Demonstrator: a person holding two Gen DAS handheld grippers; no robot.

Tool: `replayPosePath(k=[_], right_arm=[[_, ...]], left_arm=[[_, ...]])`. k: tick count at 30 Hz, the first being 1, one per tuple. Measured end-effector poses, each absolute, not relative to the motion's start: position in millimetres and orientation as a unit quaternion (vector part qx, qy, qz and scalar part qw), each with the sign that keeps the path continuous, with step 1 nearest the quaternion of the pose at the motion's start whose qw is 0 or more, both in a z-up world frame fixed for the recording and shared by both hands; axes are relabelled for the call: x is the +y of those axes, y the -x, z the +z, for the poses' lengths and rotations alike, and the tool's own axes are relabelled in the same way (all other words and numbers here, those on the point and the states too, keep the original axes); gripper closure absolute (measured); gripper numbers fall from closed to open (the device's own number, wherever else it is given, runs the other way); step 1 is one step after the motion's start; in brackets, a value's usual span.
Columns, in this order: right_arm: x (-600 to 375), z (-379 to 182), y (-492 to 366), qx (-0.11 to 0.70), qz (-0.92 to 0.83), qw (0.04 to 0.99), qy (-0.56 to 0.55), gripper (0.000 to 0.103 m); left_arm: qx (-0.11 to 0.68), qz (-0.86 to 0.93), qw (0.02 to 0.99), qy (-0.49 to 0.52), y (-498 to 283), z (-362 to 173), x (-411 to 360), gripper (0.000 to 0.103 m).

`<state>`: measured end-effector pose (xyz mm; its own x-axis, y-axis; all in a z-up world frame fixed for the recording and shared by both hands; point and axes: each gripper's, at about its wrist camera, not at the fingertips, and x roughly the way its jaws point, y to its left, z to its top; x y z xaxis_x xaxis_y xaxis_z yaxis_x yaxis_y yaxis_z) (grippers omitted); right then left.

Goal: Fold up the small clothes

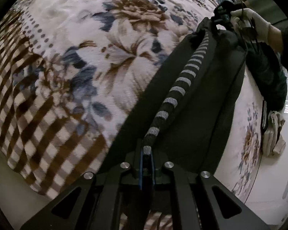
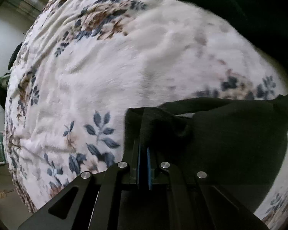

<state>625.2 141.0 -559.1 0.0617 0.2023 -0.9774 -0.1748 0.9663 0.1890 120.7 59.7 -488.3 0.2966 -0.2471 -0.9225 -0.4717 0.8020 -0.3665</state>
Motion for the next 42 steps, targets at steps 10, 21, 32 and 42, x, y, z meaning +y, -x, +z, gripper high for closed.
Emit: replayPosePath(k=[10, 21, 32, 42], right_arm=[[98.9, -535.5, -584.0, 0.686, 0.177, 0.701, -0.080, 0.051], [-46.6, -537.3, -291.5, 0.738, 0.150, 0.651, -0.099, 0.049], [-104.4, -615.7, -136.7, 0.772, 0.112, 0.601, -0.174, 0.050], [-129.2, -586.8, -224.4, 0.717, 0.092, 0.667, -0.180, 0.050]], left_arm=[[0.624, 0.061, 0.681, 0.378, -105.6, -518.4, 107.6, 0.064], [0.632, 0.010, 0.728, 0.265, -126.8, -501.7, 83.1, 0.062], [0.639, 0.075, 0.728, 0.237, -110.4, -486.0, 93.1, 0.061], [0.604, 0.046, 0.786, 0.125, -269.3, -507.5, 55.8, 0.058]])
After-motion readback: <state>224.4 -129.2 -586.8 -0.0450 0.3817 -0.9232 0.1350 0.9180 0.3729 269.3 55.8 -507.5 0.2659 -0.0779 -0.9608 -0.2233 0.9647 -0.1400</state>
